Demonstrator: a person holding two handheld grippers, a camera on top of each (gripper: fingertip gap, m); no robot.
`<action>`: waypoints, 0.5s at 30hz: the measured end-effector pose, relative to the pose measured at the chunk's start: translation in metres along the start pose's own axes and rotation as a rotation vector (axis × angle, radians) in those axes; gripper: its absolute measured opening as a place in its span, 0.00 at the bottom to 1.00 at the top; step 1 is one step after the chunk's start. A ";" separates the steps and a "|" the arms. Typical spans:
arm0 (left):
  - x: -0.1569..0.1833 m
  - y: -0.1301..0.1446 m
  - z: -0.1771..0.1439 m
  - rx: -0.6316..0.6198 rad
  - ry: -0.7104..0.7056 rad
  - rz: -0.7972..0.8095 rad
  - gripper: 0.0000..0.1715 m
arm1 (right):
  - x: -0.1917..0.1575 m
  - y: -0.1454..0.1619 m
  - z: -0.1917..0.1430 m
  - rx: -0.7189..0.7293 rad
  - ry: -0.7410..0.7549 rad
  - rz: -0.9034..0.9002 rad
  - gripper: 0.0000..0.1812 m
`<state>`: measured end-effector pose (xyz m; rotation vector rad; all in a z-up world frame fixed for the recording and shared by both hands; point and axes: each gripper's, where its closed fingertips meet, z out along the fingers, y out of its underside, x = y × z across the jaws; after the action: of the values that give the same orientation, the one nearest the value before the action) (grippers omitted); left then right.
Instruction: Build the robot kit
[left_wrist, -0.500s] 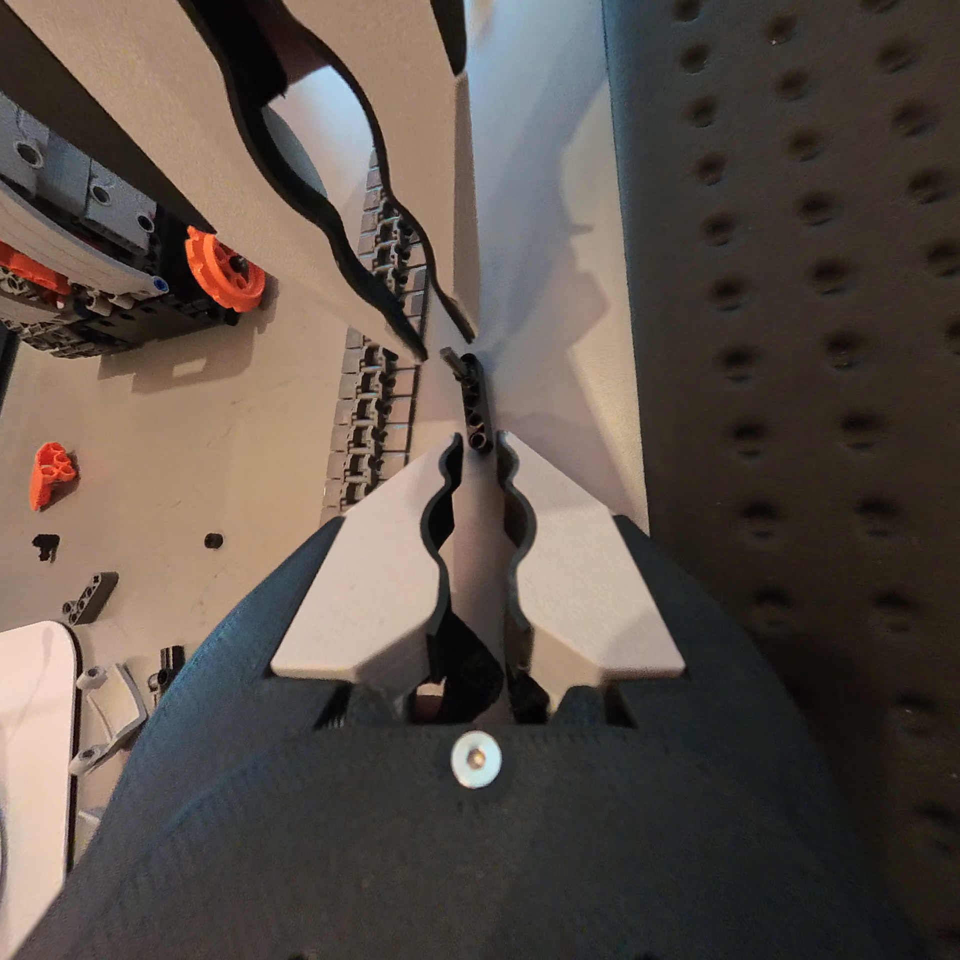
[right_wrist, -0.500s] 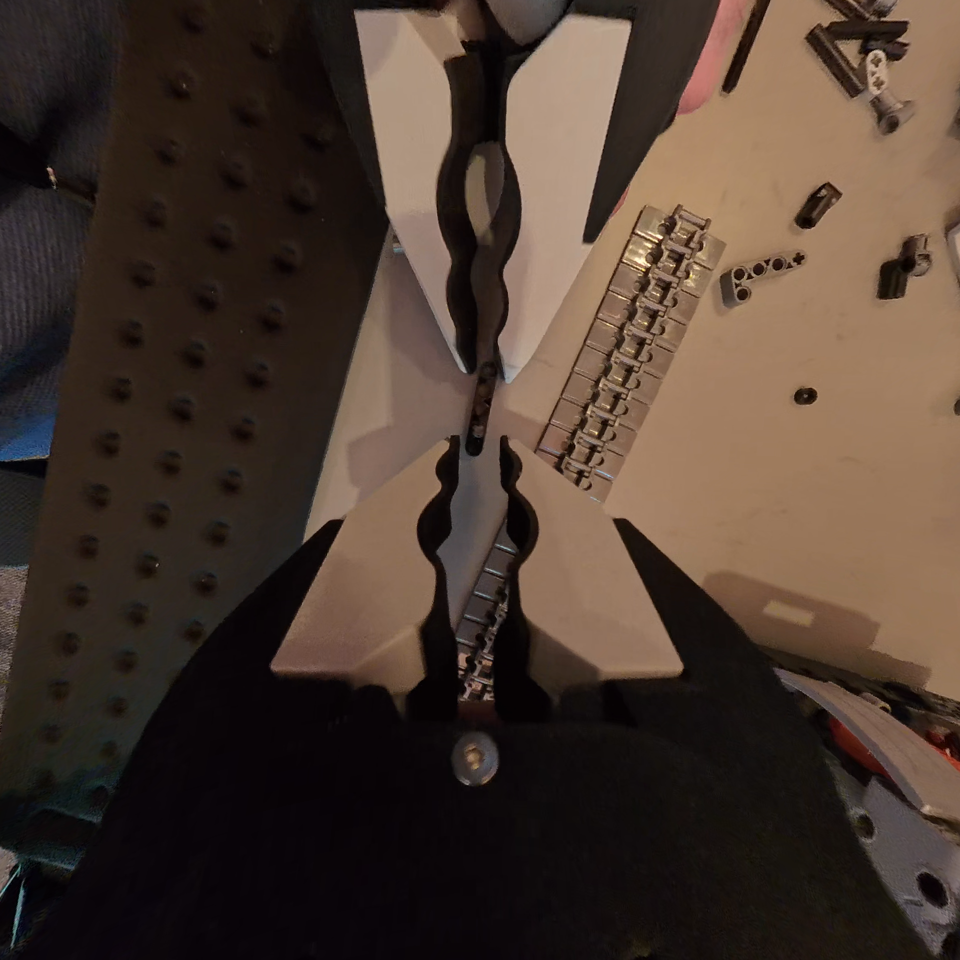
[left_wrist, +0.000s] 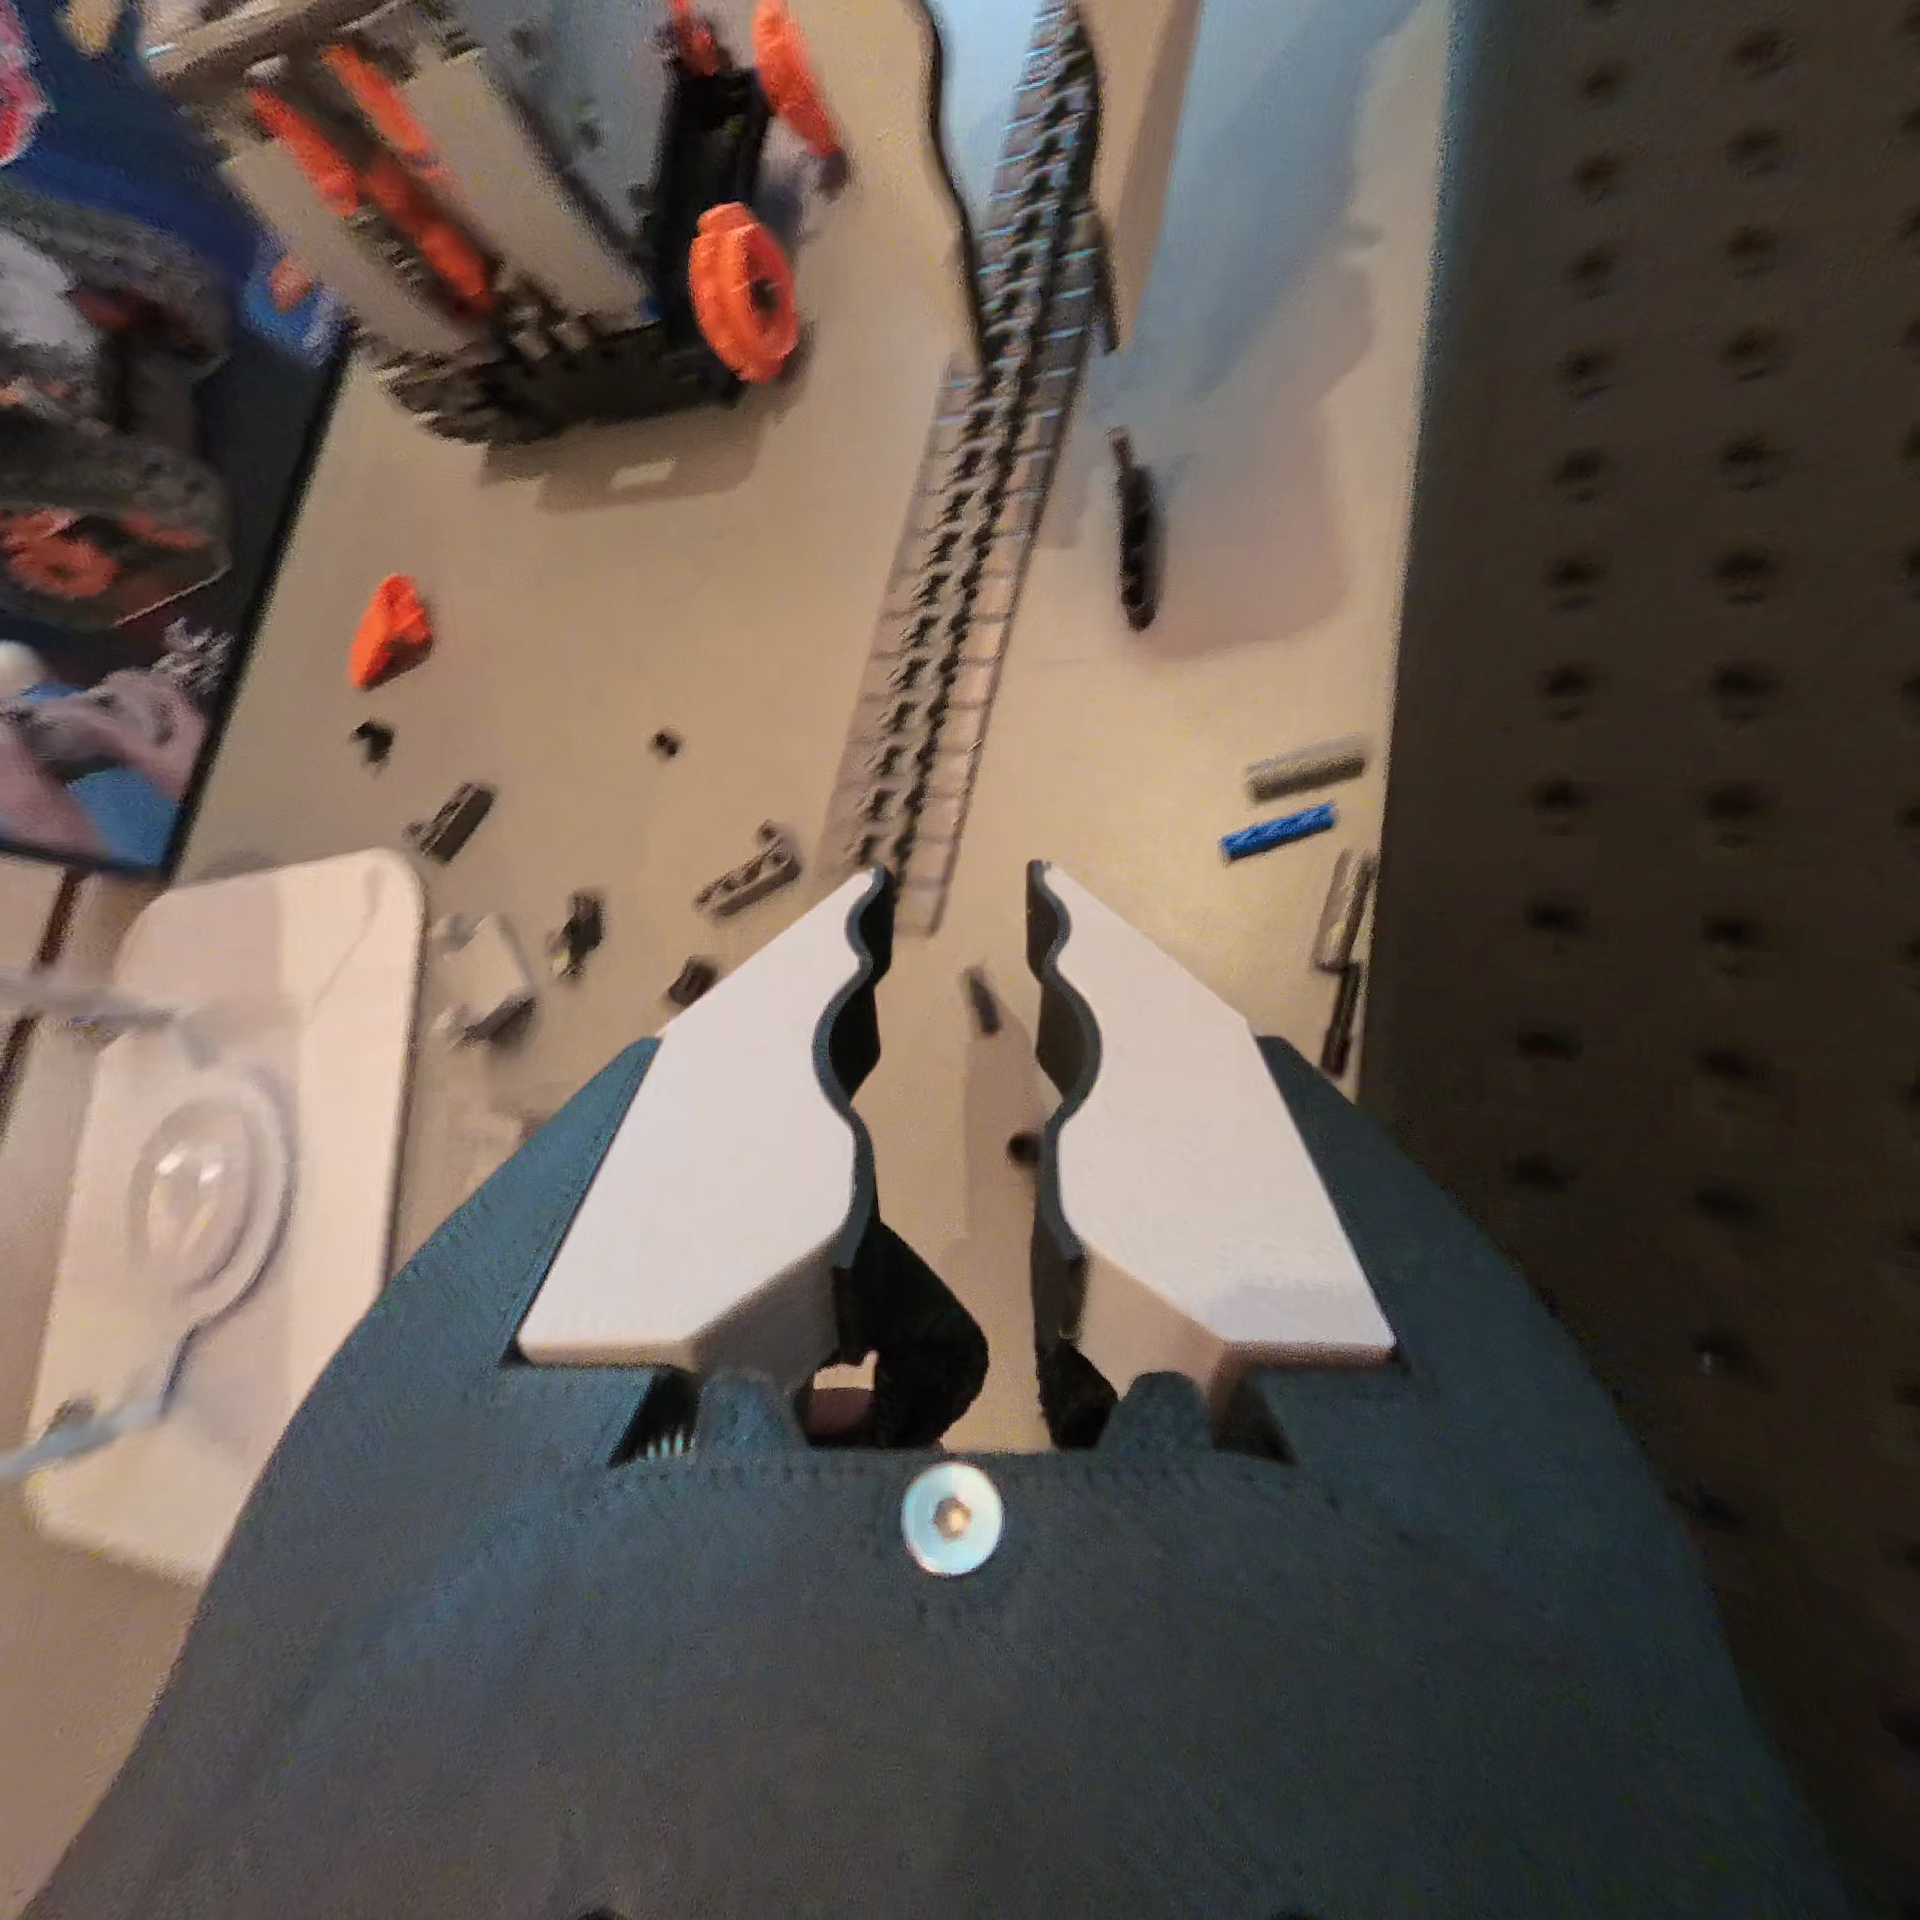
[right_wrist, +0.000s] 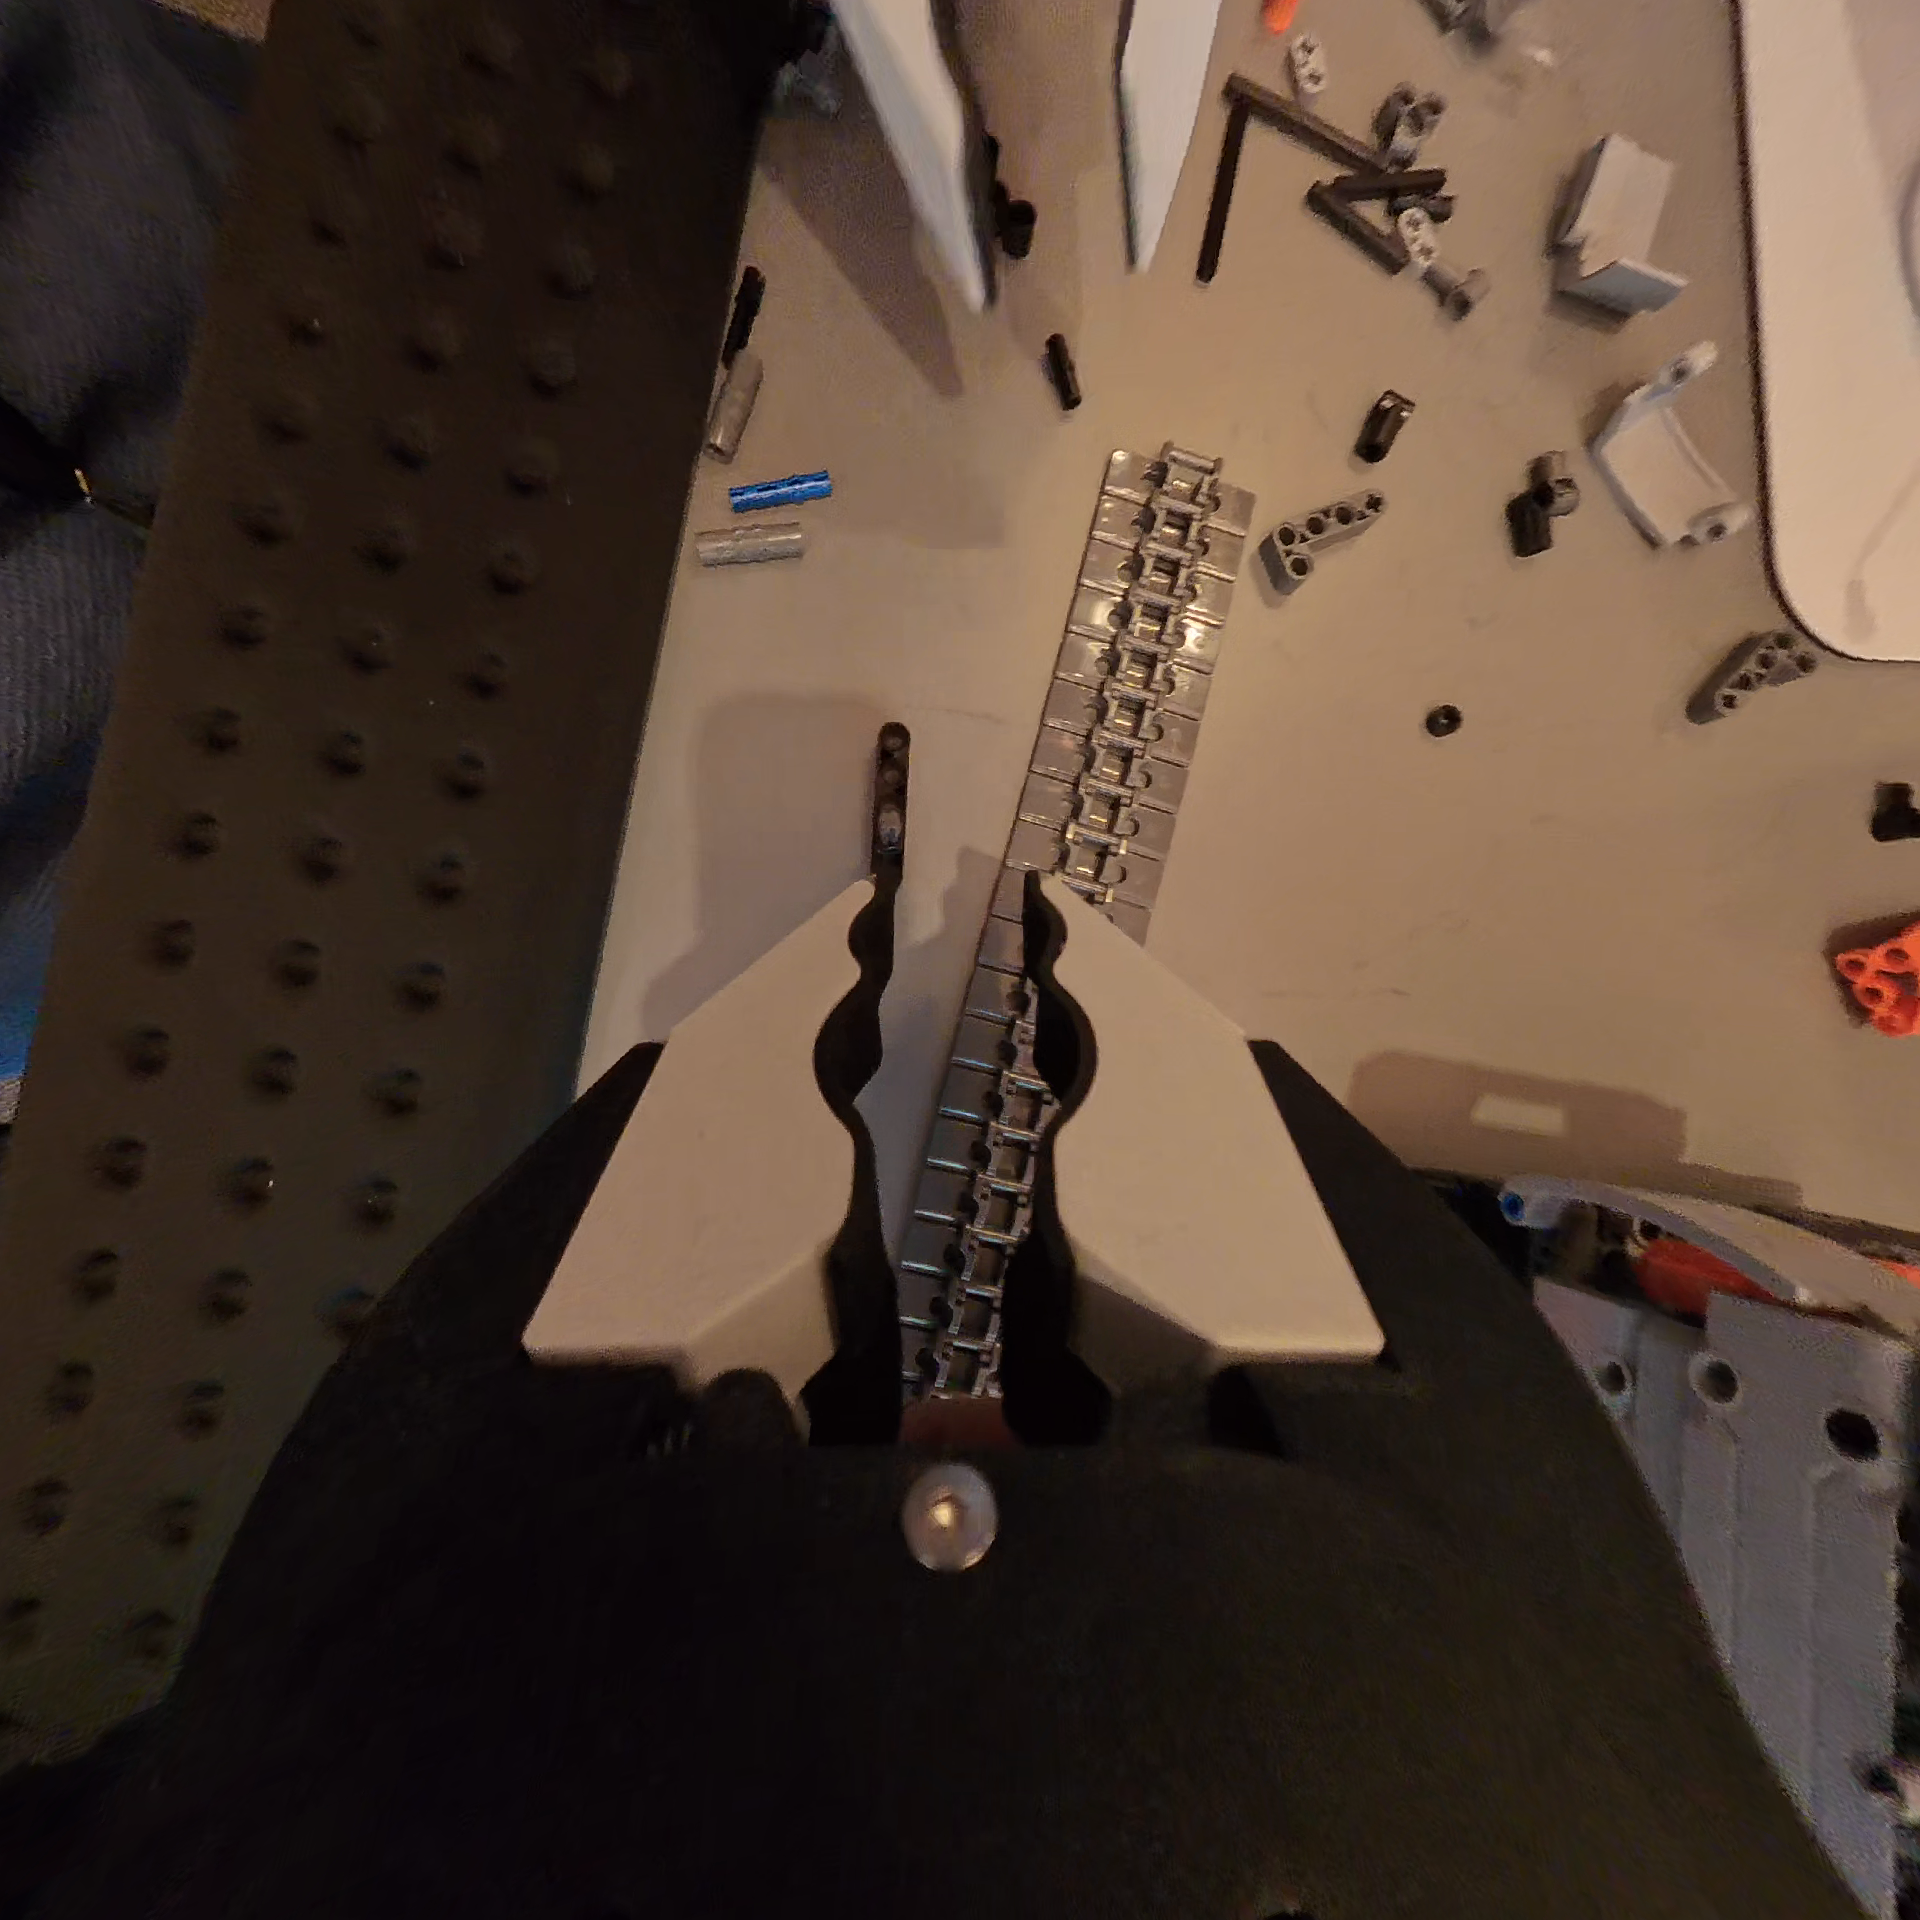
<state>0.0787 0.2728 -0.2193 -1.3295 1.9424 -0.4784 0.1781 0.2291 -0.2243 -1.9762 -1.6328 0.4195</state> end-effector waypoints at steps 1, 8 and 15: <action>-0.010 0.006 -0.010 -0.010 -0.048 -0.008 0.14 | 0.001 0.000 -0.002 0.013 0.018 0.001 0.12; -0.066 0.066 -0.084 -0.193 -0.312 -0.085 0.14 | 0.008 -0.004 -0.005 0.134 0.073 0.022 0.12; -0.060 0.122 -0.107 -0.384 -0.281 -0.180 0.15 | 0.014 0.001 -0.002 0.177 0.094 0.026 0.11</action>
<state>-0.0664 0.3660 -0.2060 -1.7206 1.7408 0.0075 0.1831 0.2422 -0.2222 -1.8586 -1.4613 0.4577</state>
